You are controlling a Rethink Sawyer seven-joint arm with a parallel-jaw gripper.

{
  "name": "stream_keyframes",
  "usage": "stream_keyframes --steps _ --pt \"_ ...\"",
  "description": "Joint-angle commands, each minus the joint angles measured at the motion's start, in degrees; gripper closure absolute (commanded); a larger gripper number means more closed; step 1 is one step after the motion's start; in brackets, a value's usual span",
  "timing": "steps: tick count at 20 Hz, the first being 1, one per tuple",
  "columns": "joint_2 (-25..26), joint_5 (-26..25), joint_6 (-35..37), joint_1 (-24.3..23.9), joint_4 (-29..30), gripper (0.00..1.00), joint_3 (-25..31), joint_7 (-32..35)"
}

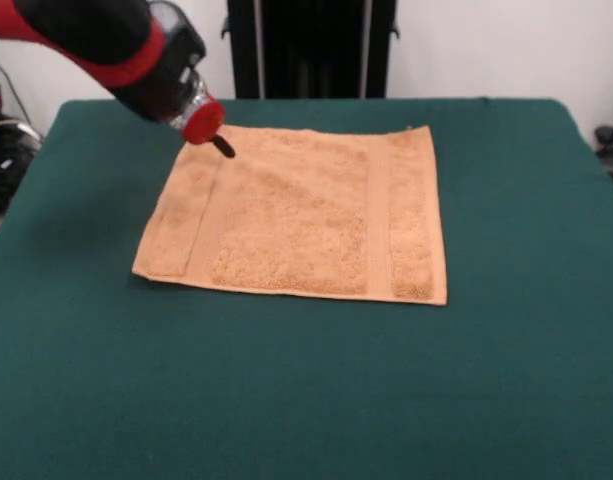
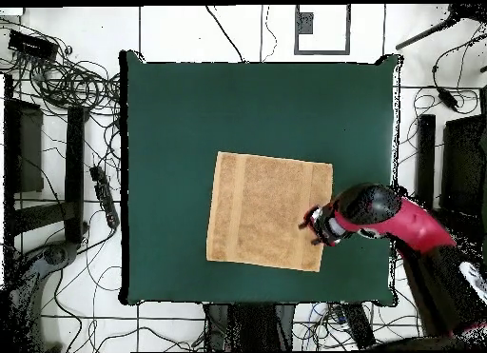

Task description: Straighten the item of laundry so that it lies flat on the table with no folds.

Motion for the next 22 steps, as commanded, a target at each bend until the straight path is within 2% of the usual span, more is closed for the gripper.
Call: stream_keyframes --steps 1,4,12,22 --pt "-5.47 15.06 -6.84 -5.68 13.64 0.0 22.1 -8.55" --pt "-5.94 14.08 -3.95 -5.51 12.16 0.0 22.57 -8.91" --pt "-5.14 1.55 -1.42 -2.13 3.54 0.0 16.74 -13.29" --pt "-4.09 -7.14 4.1 -4.5 -2.69 0.0 16.11 -19.83"
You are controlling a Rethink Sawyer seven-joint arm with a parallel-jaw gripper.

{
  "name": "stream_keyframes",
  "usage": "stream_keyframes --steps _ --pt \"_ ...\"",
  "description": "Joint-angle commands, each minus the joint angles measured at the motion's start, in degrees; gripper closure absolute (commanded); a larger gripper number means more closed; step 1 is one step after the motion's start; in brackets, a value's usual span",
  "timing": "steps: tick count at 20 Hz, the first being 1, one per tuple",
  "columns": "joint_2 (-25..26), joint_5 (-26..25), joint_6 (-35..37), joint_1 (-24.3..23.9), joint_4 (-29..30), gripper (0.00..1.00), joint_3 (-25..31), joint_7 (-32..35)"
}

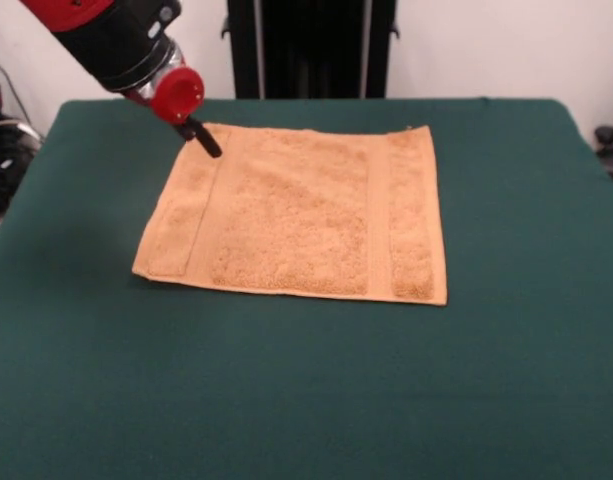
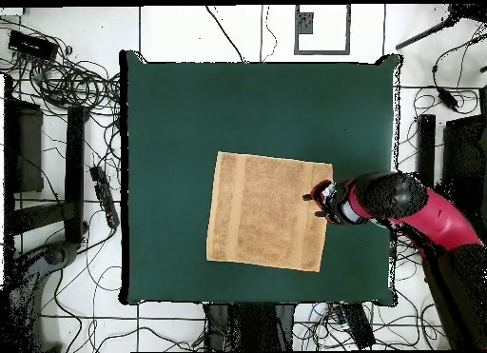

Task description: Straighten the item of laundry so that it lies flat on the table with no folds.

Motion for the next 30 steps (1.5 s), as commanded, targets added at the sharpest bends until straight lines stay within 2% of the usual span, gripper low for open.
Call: stream_keyframes --steps 1,5,10,13,14,17,22,27,30 --pt "2.08 -6.75 6.6 0.81 -4.71 0.0 5.55 -20.61" --pt "1.87 -11.39 9.54 -0.69 -8.49 0.0 5.25 -24.48" --pt "3.38 -16.8 14.74 -4.46 -15.22 0.0 6.5 -33.25" --pt "3.56 -19.28 14.55 -6.2 -17.63 0.0 7.11 -36.4" --pt "3.29 -20.76 11.42 -6.54 -17.77 0.0 7.21 -36.72" --pt "3.01 -22.92 6.17 -6.69 -17.76 0.0 6.06 -34.41" --pt "2.58 -26.11 -5.34 -6.35 -13.93 0.0 5.03 -29.36" --pt "3.09 -25.13 -11.95 -6.29 -11.44 0.0 4.75 -23.17" --pt "3.07 -24.07 -14.48 -6.3 -10.7 0.0 4.82 -21.68"
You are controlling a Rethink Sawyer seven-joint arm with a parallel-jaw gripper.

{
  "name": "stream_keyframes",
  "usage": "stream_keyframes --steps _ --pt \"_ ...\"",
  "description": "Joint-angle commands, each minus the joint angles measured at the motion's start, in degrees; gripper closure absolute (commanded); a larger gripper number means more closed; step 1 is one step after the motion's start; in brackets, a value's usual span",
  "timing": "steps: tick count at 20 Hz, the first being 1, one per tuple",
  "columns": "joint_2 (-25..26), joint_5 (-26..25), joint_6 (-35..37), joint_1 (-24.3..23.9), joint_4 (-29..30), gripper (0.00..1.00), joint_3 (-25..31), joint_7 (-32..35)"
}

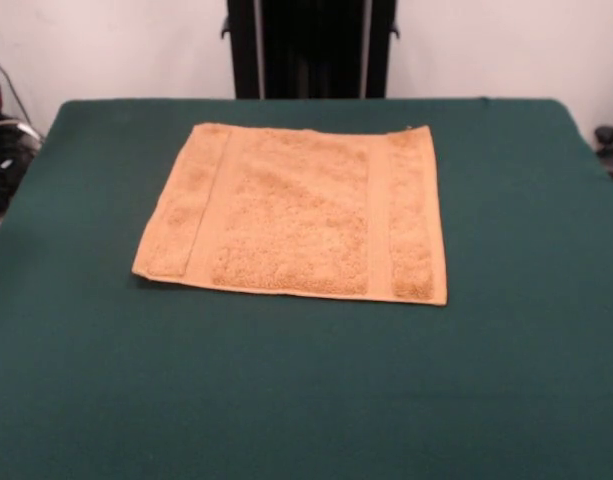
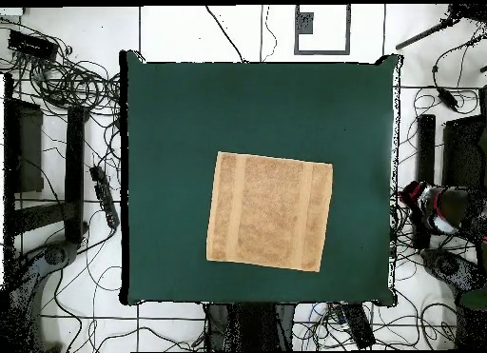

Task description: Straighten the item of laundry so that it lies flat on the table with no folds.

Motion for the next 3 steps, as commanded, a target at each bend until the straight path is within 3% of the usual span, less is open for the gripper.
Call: stream_keyframes --steps 1,3 --pt "2.67 0.06 -7.17 3.75 5.16 0.0 3.36 -3.88" --pt "2.64 0.51 -7.68 3.76 5.23 0.0 3.35 -4.6"
